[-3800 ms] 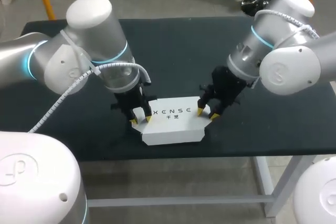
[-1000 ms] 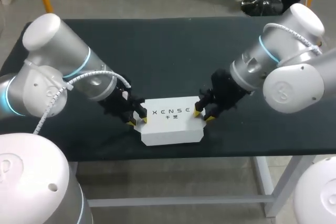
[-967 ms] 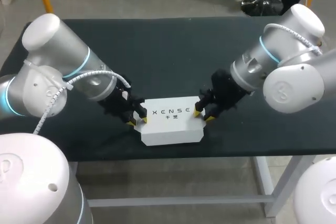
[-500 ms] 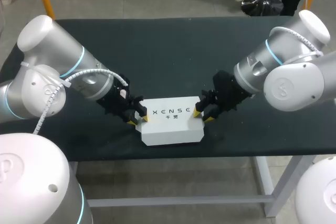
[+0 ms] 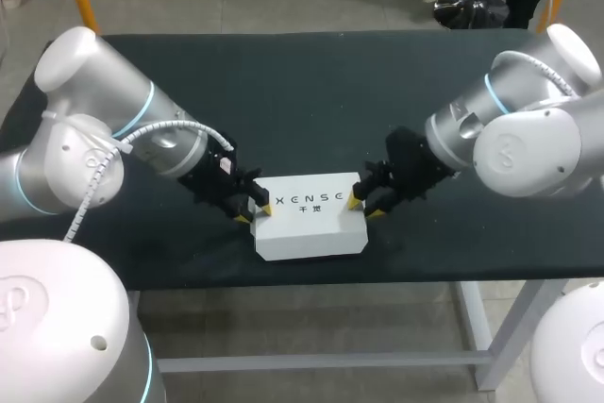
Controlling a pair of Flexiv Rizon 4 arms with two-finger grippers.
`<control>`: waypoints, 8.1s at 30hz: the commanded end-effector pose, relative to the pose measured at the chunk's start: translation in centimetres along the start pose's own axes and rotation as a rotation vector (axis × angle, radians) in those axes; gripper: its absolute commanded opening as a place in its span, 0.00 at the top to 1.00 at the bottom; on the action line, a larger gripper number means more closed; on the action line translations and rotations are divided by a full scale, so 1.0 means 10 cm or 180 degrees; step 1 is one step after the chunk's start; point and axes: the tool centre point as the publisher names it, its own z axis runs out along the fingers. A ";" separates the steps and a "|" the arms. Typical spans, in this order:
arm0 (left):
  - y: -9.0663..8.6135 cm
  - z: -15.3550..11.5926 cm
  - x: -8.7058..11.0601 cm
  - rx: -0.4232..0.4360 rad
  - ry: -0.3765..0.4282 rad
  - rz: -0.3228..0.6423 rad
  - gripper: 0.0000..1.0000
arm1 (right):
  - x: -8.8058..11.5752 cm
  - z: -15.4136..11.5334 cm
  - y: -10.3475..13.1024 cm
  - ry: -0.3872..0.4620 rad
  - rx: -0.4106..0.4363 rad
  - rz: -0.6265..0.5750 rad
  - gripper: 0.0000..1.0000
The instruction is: Assemble the packaging by folding the flat box into shape, placing the metal phone stand inside, and closing the box properly
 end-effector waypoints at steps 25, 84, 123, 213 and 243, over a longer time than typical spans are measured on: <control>-0.02 0.06 -0.01 0.0128 0.0110 -0.0137 0.48 | 0.05 0.10 -0.03 0.0235 -0.0100 -0.0121 0.52; -0.05 0.04 0.11 0.0216 -0.0042 0.0006 0.41 | 0.17 0.13 -0.09 0.0201 -0.0056 -0.0369 0.53; -0.10 -0.11 0.14 -0.0378 0.0064 -0.0160 0.41 | 0.20 0.00 0.02 0.0239 0.0384 -0.0004 0.53; -0.21 -0.29 0.26 -0.1297 -0.0164 -0.0560 0.50 | 0.35 -0.21 0.17 0.0076 0.1051 0.0476 0.55; -0.23 -0.39 0.32 -0.1636 -0.0185 -0.0650 0.51 | 0.43 -0.24 0.15 0.0114 0.1360 0.0583 0.55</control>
